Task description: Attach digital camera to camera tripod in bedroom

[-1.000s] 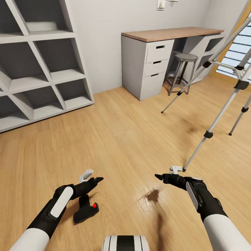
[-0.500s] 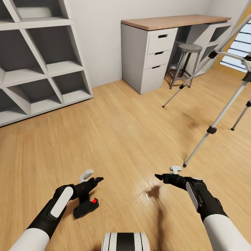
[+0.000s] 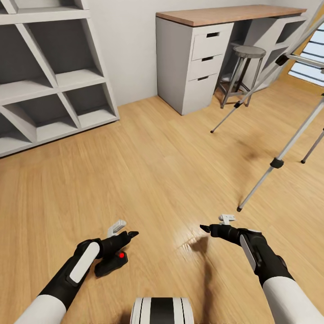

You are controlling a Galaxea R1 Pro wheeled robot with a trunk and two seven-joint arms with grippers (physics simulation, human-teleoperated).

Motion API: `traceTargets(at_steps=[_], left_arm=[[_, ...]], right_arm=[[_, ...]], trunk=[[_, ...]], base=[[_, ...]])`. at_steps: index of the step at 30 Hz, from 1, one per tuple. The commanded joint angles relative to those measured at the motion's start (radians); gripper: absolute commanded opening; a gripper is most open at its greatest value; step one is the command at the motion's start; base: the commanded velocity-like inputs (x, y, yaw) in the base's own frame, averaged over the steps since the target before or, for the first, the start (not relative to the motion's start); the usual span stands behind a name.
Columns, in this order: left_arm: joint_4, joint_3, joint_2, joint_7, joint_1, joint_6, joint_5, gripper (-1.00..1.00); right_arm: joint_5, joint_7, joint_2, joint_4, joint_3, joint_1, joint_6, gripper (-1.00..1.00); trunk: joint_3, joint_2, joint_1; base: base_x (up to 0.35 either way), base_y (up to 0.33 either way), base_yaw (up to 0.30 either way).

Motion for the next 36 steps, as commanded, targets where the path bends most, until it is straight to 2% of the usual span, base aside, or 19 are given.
traceTargets(at_steps=[1,4,8,9,14,15,16,17,20,21,23,26,27,31,32,36], left_arm=[[-0.036,-0.017,0.002,0.006,0.000,0.000,0.004,1.00],[-0.062,-0.022,0.002,0.006,0.000,-0.002,0.000,1.00],[-0.093,-0.031,0.005,0.007,0.000,-0.004,-0.072,1.00],[-0.103,-0.032,0.007,0.007,0.000,-0.004,-0.119,1.00],[-0.139,-0.028,0.019,0.004,0.000,-0.003,-0.253,1.00],[-0.149,-0.026,0.028,0.002,0.000,-0.003,-0.302,1.00],[-0.163,-0.023,0.084,-0.003,0.000,-0.004,-0.382,1.00],[-0.165,-0.023,0.118,-0.006,0.000,-0.005,-0.397,1.00],[-0.163,-0.024,0.174,-0.019,0.000,-0.005,-0.409,1.00],[-0.158,-0.024,0.213,-0.036,0.000,-0.006,-0.412,1.00],[-0.149,-0.024,0.251,-0.062,0.000,-0.007,-0.411,1.00],[-0.121,-0.024,0.298,-0.122,0.000,-0.016,-0.410,1.00],[-0.099,-0.024,0.320,-0.166,0.000,-0.033,-0.411,1.00],[-0.052,-0.024,0.347,-0.258,0.000,-0.097,-0.416,1.00],[-0.028,-0.024,0.359,-0.299,0.000,-0.133,-0.418,1.00],[0.018,-0.025,0.387,-0.363,0.000,-0.191,-0.422,1.00]], right_arm=[[0.000,0.004,0.000,-0.001,-0.003,0.000,0.004,1.00],[-0.001,0.004,0.000,-0.001,-0.003,0.000,0.003,1.00],[-0.002,0.004,0.000,-0.001,-0.004,0.000,0.001,1.00],[-0.003,0.004,-0.001,-0.001,-0.005,0.000,0.001,1.00],[-0.003,0.003,0.000,-0.001,-0.005,0.000,0.000,1.00],[-0.003,0.002,0.000,-0.001,-0.005,0.000,0.000,1.00],[-0.002,0.001,0.001,-0.001,-0.004,0.000,0.000,1.00],[-0.002,0.001,0.002,-0.001,-0.004,0.000,0.000,1.00],[-0.002,0.001,0.002,-0.001,-0.004,0.000,0.000,1.00],[-0.002,0.001,0.002,-0.001,-0.004,0.000,0.000,1.00],[-0.002,0.001,0.002,-0.001,-0.004,0.000,0.000,1.00],[-0.003,0.001,0.003,-0.001,-0.004,0.000,0.000,1.00],[-0.003,0.000,0.004,-0.001,-0.004,0.000,0.000,1.00],[-0.004,0.000,0.006,-0.001,-0.004,0.000,-0.001,1.00],[-0.004,-0.001,0.006,-0.001,-0.004,0.000,-0.001,1.00],[-0.005,-0.001,0.006,-0.001,-0.004,0.000,-0.001,1.00]], trunk=[[-0.001,0.000,0.000],[-0.001,0.000,0.000],[-0.001,0.000,0.000],[-0.001,0.000,0.000],[-0.001,0.000,0.000],[-0.001,0.000,0.000],[-0.001,0.000,0.000],[-0.001,0.000,0.000],[-0.001,0.000,0.000],[-0.001,0.000,0.000],[-0.001,0.000,0.000],[-0.001,0.000,0.000],[-0.001,0.000,0.000],[-0.001,0.000,0.000],[-0.001,0.000,0.000],[-0.001,0.000,0.000]], base=[[0.000,0.000,0.000],[0.000,0.000,0.000],[0.000,0.000,0.000],[0.000,0.000,0.000],[0.000,0.000,0.000],[0.000,0.000,0.000],[0.000,0.000,0.000],[0.000,0.000,0.000],[0.000,0.000,0.000],[0.000,0.000,0.000],[0.000,0.000,0.000],[0.000,0.000,0.000],[0.000,0.000,0.000],[0.000,0.000,0.000],[0.000,0.000,0.000],[0.000,0.000,0.000]])
